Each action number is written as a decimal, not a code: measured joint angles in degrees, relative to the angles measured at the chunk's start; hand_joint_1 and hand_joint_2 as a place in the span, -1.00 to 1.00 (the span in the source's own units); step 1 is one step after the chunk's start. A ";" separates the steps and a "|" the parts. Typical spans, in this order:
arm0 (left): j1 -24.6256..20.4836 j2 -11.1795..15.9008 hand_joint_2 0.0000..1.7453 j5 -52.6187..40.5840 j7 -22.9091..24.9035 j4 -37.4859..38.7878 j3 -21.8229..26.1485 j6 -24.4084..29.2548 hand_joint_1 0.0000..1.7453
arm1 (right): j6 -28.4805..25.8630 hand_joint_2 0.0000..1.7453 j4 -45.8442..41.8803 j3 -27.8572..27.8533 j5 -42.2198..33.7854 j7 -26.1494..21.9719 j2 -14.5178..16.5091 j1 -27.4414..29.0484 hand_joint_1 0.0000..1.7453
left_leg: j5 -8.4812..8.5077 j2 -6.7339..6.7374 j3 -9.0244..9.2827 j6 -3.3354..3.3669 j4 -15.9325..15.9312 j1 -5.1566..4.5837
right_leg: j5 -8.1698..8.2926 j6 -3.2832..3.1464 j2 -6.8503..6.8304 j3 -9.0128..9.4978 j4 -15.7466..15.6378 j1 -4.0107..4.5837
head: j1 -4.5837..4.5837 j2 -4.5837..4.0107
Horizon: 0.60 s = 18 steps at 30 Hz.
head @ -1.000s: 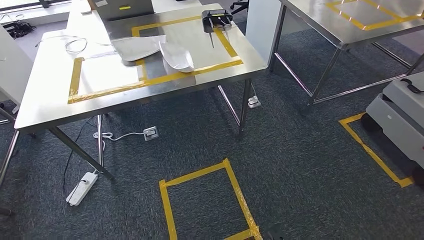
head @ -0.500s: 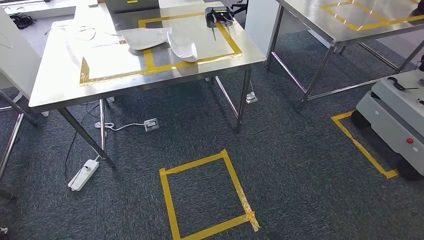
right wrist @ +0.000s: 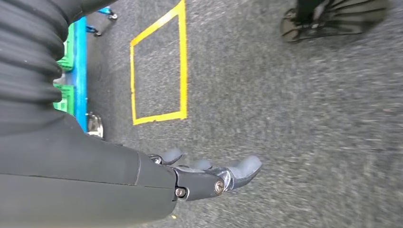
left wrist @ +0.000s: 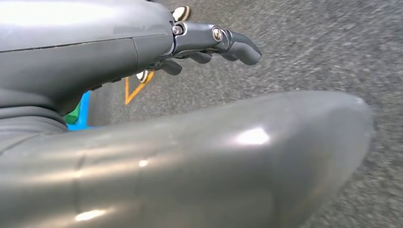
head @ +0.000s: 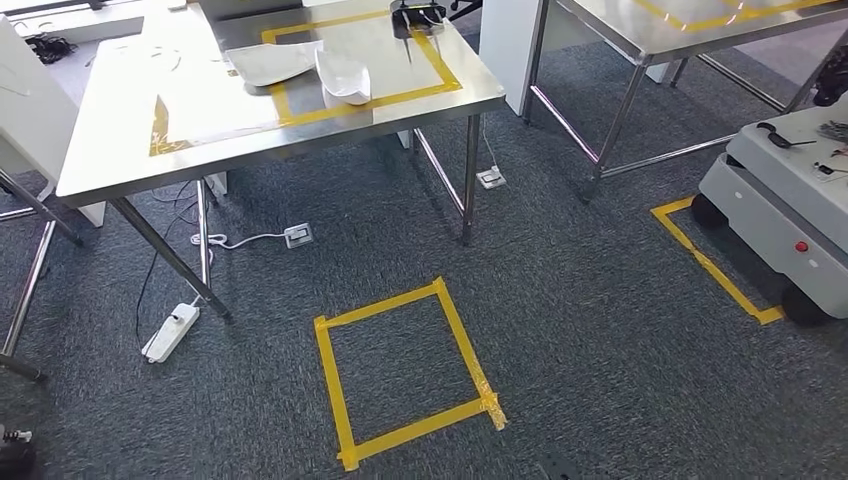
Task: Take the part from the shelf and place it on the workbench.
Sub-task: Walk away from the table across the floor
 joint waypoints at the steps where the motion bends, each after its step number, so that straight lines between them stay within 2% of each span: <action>1: -0.07 -0.01 -1.00 -0.10 0.05 0.00 -0.02 0.08 -1.00 | -0.11 1.00 0.01 -0.07 -0.07 0.12 0.08 0.00 -1.00 | 1.14 -0.01 1.13 0.08 0.36 -0.01 | 0.67 0.08 -0.03 -0.96 0.16 0.04 | 0.00 0.00; 2: -0.14 -0.02 -1.00 -0.13 0.14 0.00 -0.03 0.15 -1.00 | -0.20 1.00 0.01 -0.18 -0.15 0.25 0.19 -0.01 -1.00 | 2.84 -0.03 3.22 0.27 -1.25 -0.02 | 1.33 0.19 -0.04 -1.87 0.35 0.07 | -0.01 0.00; 3: -0.22 -0.02 -1.00 -0.16 0.34 -0.01 -0.04 0.19 -1.00 | -0.27 1.00 0.00 -0.32 -0.22 0.47 0.31 -0.03 -1.00 | 4.01 -0.07 6.24 0.57 -4.68 -0.06 | 1.96 0.34 -0.05 -2.64 0.54 0.09 | 0.00 0.00; 4: -0.34 -0.02 -1.00 -0.24 0.61 -0.01 -0.06 0.20 -1.00 | -0.36 1.00 0.00 -0.45 -0.26 0.78 0.47 -0.05 -1.00 | 4.13 -0.12 9.65 0.89 -9.18 -0.19 | 2.55 0.56 -0.04 -3.25 0.74 0.17 | -0.01 0.00; 5: -0.44 -0.02 -1.00 -0.33 0.88 -0.01 -0.08 0.19 -1.00 | -0.48 1.00 0.00 -0.57 -0.26 1.18 0.61 -0.06 -1.00 | 3.59 -0.15 12.27 1.22 -13.11 -0.33 | 3.13 0.82 -0.05 -3.66 0.83 0.22 | 0.04 0.00; 6: -0.49 -0.03 -1.00 -0.43 1.06 -0.01 -0.10 0.19 -1.00 | -0.58 1.00 0.00 -0.66 -0.28 1.51 0.72 -0.05 -1.00 | 2.81 -0.17 13.90 1.52 -15.93 -0.51 | 3.68 1.12 -0.08 -3.86 0.81 0.22 | 0.01 0.00; 7: -0.50 -0.03 -1.00 -0.49 1.11 0.00 -0.12 0.19 -1.00 | -0.71 1.00 0.01 -0.75 -0.37 1.67 0.82 -0.04 -1.00 | 2.41 -0.17 14.40 1.86 -17.27 -0.68 | 4.27 1.48 -0.11 -3.95 0.67 0.19 | -0.05 0.00; 9: -0.44 -0.14 -1.00 -0.51 1.06 0.07 -0.15 0.19 -1.00 | -0.93 1.00 0.01 -0.99 -0.66 1.38 0.93 0.07 -1.00 | 3.35 -0.02 13.50 2.81 -17.52 -0.63 | 4.73 2.25 -0.05 -4.27 0.57 0.05 | -0.28 0.00; 10: -0.44 -0.19 -1.00 -0.51 1.03 0.09 -0.20 0.20 -1.00 | -1.03 1.00 0.01 -1.13 -0.82 1.09 0.97 0.13 -1.00 | 4.04 0.10 12.88 3.39 -17.57 -0.54 | 3.61 2.58 0.04 -4.76 1.37 -0.01 | -0.27 0.00; 11: -0.43 -0.24 -1.00 -0.50 1.03 0.12 -0.25 0.20 -1.00 | -1.09 1.00 0.01 -1.26 -0.93 0.74 0.98 0.19 -1.00 | 4.80 0.22 12.13 3.83 -17.67 -0.42 | 1.40 2.86 0.14 -5.52 3.22 -0.07 | -0.21 0.00; 12: -0.41 -0.26 -1.00 -0.51 1.04 0.13 -0.31 0.21 -1.00 | -1.16 1.00 0.01 -1.38 -0.99 0.48 0.99 0.20 -1.00 | 5.51 0.32 11.25 4.11 -17.65 -0.38 | -1.64 3.08 0.20 -6.48 6.26 -0.19 | -0.13 0.00; 13: -0.39 -0.26 -1.00 -0.52 1.07 0.13 -0.36 0.21 -1.00 | -1.21 1.00 0.01 -1.49 -1.00 0.34 1.01 0.19 -1.00 | 6.21 0.35 10.32 4.24 -17.57 -0.39 | -4.57 3.29 0.21 -7.44 10.08 -0.25 | -0.04 0.00; 14: -0.36 -0.27 -1.00 -0.59 1.11 0.14 -0.38 0.20 -1.00 | -1.26 1.00 0.01 -1.57 -0.95 0.27 1.01 0.18 -1.00 | 6.92 0.40 9.38 4.21 -17.40 -0.40 | -6.45 3.49 0.21 -8.11 13.84 -0.30 | -0.02 0.00; 15: -0.36 -0.29 -1.00 -0.68 1.16 0.15 -0.40 0.19 -1.00 | -1.30 1.00 0.01 -1.64 -0.86 0.32 1.01 0.17 -1.00 | 7.61 0.45 8.39 4.16 -17.14 -0.40 | -6.96 3.64 0.20 -8.20 16.58 -0.34 | -0.03 0.00; 16: -0.37 -0.31 -1.00 -0.76 1.20 0.15 -0.42 0.16 -1.00 | -1.33 1.00 0.01 -1.69 -0.74 0.38 1.00 0.17 -1.00 | 8.25 0.49 7.34 4.05 -16.78 -0.38 | -6.07 3.71 0.20 -7.38 17.47 -0.38 | -0.01 0.00; 17: -0.38 -0.34 -1.00 -0.85 1.25 0.15 -0.43 0.13 -1.00 | -1.35 1.00 0.00 -1.72 -0.62 0.43 0.99 0.16 -1.00 | 8.83 0.51 6.31 3.89 -16.37 -0.35 | -4.48 3.72 0.20 -5.52 16.21 -0.44 | -0.01 0.00; 18: -0.41 -0.38 -1.00 -0.87 1.27 0.15 -0.44 0.10 -1.00 | -1.36 1.00 -0.01 -1.74 -0.55 0.45 0.99 0.13 -1.00 | 9.31 0.51 5.33 3.67 -15.90 -0.31 | -3.17 3.69 0.19 -2.71 12.98 -0.50 | -0.01 0.00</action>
